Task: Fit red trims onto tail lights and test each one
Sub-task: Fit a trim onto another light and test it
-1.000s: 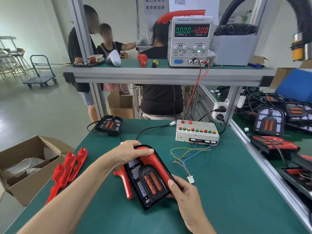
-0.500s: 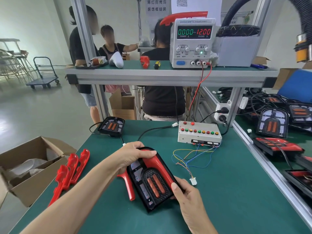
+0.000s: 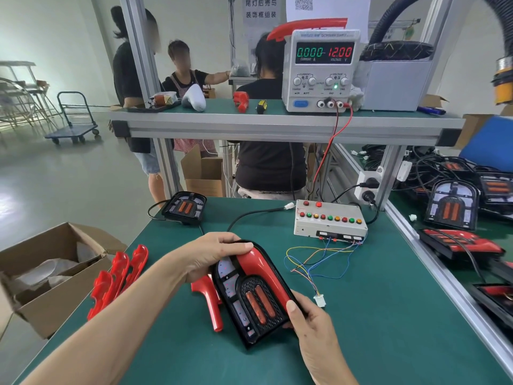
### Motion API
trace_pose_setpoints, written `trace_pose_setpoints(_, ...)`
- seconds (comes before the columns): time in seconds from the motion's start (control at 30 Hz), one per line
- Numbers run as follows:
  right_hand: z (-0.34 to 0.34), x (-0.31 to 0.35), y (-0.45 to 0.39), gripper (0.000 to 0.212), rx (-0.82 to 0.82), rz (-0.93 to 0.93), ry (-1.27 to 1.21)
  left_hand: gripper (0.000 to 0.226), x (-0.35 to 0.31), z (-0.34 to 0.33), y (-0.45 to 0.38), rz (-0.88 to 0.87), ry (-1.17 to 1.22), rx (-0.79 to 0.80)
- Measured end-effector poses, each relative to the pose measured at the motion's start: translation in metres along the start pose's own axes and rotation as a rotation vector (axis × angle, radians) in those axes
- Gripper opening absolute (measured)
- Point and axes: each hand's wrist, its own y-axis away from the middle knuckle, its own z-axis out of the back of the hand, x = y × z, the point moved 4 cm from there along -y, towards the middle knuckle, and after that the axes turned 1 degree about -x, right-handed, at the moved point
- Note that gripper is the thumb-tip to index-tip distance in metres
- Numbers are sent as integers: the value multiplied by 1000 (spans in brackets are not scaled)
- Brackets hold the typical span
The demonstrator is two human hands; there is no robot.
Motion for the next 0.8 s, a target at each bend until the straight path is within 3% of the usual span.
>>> trace_pose_setpoints(0.17, 1, -1, 0, 25, 6, 7, -1, 28, 3, -6, 2, 103, 86, 31)
trace_pose_setpoints(0.4, 1, -5, -1, 28, 24, 39, 30, 14, 0, -7, 0, 59, 125, -43)
trace_pose_setpoints(0.63, 1, -4, -1, 28, 11, 43, 109, 44, 0, -11, -4, -26, 67, -64)
trace_pose_setpoints(0.8, 0, -3, 0, 29, 13, 55, 151, 48, 1, -12, -2, -46, 77, -71)
